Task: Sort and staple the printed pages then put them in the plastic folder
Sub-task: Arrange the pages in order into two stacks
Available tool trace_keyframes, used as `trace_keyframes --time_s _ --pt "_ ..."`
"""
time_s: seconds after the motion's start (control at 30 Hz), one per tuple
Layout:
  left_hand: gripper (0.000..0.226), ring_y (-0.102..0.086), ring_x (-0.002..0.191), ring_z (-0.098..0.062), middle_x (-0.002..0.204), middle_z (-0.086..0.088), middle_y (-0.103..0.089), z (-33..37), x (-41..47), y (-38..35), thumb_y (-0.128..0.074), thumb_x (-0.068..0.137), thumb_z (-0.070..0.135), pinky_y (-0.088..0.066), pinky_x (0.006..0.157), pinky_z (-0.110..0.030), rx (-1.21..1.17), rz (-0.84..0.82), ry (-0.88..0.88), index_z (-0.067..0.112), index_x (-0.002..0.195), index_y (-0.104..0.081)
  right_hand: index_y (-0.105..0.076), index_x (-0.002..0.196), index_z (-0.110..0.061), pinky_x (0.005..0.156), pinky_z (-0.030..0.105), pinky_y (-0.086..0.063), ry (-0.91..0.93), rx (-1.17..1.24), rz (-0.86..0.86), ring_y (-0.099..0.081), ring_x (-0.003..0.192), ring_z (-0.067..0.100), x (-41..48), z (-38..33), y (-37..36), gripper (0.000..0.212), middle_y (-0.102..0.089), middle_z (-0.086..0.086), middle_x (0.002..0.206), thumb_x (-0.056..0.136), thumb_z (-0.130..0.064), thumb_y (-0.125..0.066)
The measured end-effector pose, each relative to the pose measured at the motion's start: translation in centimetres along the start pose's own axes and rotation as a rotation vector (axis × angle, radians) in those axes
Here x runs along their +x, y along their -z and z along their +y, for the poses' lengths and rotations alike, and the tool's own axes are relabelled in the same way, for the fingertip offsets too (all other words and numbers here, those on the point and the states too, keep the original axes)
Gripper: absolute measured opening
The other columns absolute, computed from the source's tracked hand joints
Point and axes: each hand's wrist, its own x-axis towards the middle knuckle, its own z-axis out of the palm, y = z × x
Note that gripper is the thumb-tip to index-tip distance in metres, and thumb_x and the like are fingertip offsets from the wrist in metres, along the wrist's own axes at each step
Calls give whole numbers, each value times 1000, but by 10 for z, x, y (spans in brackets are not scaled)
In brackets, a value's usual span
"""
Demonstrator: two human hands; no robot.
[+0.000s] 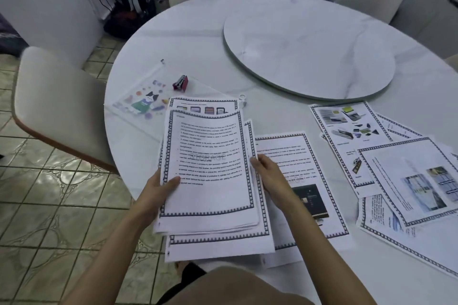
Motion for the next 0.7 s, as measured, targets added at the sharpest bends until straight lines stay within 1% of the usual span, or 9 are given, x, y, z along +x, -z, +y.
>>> trace_keyframes --time_s 0.07,0.17,0.2,0.27,0.33,0.4,0.5,0.63,0.7 --pt "35 -64 94 -15 119 -8 -62 -2 0 -2 -52 92 8 -57 72 -23 55 -13 -66 16 125 -47 -56 111 -12 100 43 -45 10 -52 -16 -59 109 23 -2 4 -6 22 -63 8 116 96 -27 -50" --pt "38 -59 99 -7 121 -4 -59 6 -3 -8 -54 91 13 -52 77 -21 167 14 -186 19 127 -44 -54 107 -22 92 30 -48 109 -49 32 -59 102 14 -5 -3 -11 15 -63 -10 105 96 -15 -48" --pt "38 -58 98 -3 119 -1 -59 12 -4 -10 -55 91 13 -52 76 -18 187 32 -236 18 128 -44 -54 105 -20 86 25 -48 150 -51 53 -59 98 16 -7 -8 -11 14 -63 -10 102 96 -13 -47" --pt "38 -56 96 1 111 6 -59 27 -6 -14 -56 90 14 -52 77 -18 205 84 -341 17 126 -44 -55 108 -13 83 26 -47 252 -59 108 -61 97 20 -7 -19 -8 15 -65 -1 103 97 -15 -46" --pt "35 -56 96 -1 106 10 -57 44 -9 -18 -58 89 13 -51 80 -24 189 134 -431 19 120 -44 -55 110 -15 86 27 -50 345 -36 165 -62 96 9 -8 -33 -5 17 -65 -2 104 97 -15 -46" --pt "32 -57 95 -1 103 11 -57 62 -12 -20 -58 88 13 -52 79 -21 177 190 -514 18 115 -43 -55 100 -22 79 21 -51 450 24 204 -61 86 -1 -11 -51 -5 14 -64 -9 96 97 -13 -46" --pt "30 -58 94 -1 103 8 -58 85 -13 -22 -59 88 13 -52 81 -19 175 281 -639 19 112 -43 -52 96 -29 79 16 -49 590 108 234 -60 87 -3 -16 -76 -8 19 -62 -12 95 97 -11 -45" --pt "29 -57 87 13 97 18 -55 101 -7 -23 -58 89 9 -49 75 -10 164 337 -758 20 110 -41 -50 96 -27 79 17 -49 664 202 240 -58 86 -2 -16 -93 -18 16 -60 -12 93 98 -13 -43" --pt "28 -55 87 14 97 19 -52 97 -1 -23 -56 90 6 -48 75 -8 167 334 -785 15 111 -41 -48 95 -25 81 22 -49 664 208 240 -55 86 4 -12 -89 -24 11 -58 -4 90 99 -16 -42"
